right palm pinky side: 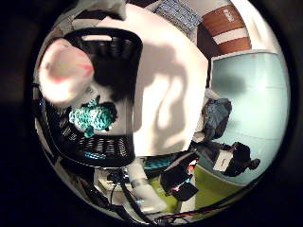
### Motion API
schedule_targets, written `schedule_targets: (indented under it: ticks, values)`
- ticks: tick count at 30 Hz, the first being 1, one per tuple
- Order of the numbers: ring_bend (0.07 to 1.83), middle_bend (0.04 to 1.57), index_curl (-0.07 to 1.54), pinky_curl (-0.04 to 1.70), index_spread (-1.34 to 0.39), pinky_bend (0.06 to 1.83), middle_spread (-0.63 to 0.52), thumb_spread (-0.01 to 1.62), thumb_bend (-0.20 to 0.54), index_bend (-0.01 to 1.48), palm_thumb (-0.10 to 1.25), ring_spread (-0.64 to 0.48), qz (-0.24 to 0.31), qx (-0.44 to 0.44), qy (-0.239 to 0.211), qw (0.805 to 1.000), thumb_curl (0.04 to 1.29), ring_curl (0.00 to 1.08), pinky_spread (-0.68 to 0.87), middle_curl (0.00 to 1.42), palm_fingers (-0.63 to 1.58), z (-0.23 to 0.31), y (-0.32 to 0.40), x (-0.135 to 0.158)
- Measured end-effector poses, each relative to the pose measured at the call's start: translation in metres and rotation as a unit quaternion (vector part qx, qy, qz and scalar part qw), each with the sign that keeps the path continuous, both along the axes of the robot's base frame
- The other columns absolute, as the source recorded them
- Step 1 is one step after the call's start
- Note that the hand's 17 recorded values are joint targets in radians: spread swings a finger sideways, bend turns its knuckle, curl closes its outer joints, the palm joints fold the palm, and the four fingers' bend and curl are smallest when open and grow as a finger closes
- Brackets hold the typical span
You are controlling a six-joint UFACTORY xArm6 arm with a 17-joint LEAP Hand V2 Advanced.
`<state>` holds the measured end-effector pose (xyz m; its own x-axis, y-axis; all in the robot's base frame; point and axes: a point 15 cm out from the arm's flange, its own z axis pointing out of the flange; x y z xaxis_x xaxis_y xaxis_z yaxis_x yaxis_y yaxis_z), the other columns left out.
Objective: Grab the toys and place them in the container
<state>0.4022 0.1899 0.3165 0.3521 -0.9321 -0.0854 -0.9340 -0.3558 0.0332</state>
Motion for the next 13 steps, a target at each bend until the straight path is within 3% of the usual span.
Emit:
schedule_targets:
  ticks: [9,13]
  values:
    - [0.29,0.16,0.25,0.4,-0.47,0.56,0.1,1.08,-0.022,0.15,0.66,0.24,0.004,-0.003,-0.003,1.0,0.34,0.28,0.47,0.28,-0.07,0.007,-0.009,0.0]
    - [0.27,0.16,0.24,0.37,-0.47,0.54,0.1,1.08,-0.022,0.15,0.66,0.24,0.009,-0.013,0.026,1.0,0.34,0.27,0.46,0.26,-0.06,0.017,-0.016,-0.022]
